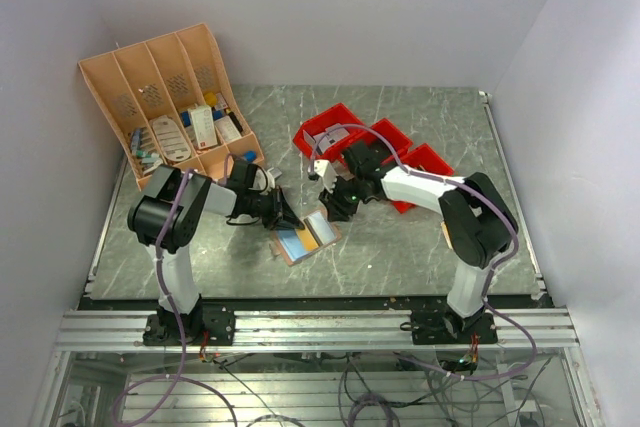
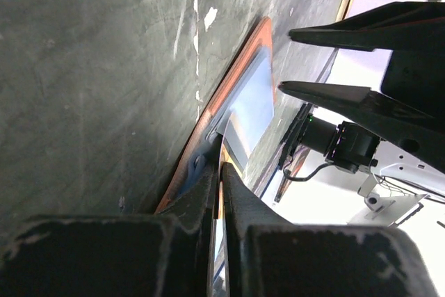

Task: Put the credit cards into the card holder
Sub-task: Insert the credit card into the card holder.

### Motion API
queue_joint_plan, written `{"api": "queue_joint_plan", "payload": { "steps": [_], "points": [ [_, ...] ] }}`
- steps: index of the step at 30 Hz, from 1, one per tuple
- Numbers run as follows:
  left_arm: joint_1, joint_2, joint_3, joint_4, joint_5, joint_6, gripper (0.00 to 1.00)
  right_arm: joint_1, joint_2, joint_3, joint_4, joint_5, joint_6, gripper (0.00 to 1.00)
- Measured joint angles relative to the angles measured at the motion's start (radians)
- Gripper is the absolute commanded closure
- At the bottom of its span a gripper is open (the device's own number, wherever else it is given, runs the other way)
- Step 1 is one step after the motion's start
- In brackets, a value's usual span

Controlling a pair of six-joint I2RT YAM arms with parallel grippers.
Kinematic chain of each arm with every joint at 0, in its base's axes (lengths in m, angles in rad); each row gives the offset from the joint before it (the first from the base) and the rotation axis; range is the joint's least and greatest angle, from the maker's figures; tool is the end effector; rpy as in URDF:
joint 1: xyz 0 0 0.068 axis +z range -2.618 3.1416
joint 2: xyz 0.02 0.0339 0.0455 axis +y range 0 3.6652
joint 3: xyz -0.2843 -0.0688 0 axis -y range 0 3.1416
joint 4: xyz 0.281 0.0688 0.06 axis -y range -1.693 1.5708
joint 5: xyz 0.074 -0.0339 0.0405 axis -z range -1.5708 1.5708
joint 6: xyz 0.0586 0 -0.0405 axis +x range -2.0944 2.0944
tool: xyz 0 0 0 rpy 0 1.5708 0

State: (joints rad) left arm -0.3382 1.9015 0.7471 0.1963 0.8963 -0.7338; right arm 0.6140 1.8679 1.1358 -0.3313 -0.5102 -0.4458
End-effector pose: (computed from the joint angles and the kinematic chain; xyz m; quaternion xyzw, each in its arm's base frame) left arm 0.3097 -0.1575 0.0592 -0.0407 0.8682 -0.4940 0.0227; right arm 0.3212 0.2614 0.1328 -0.5281 0.7762 0.2638 0.2215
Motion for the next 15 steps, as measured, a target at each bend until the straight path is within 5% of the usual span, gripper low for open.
{"api": "queue_joint_plan", "payload": {
  "steps": [5, 10, 15],
  "points": [
    [-0.002, 0.006, 0.0, 0.012, 0.005, 0.0, 0.86, 0.003, -0.099, -0.027, 0.001, 0.024, -0.032, 0.68],
    [-0.003, 0.006, 0.0, 0.013, 0.005, 0.0, 0.85, 0.038, -0.181, -0.057, 0.019, -0.089, -0.106, 0.99],
    [-0.004, 0.006, 0.0, 0.013, 0.005, 0.0, 0.84, 0.192, -0.181, -0.083, 0.04, -0.122, -0.146, 1.0]
  ]
}}
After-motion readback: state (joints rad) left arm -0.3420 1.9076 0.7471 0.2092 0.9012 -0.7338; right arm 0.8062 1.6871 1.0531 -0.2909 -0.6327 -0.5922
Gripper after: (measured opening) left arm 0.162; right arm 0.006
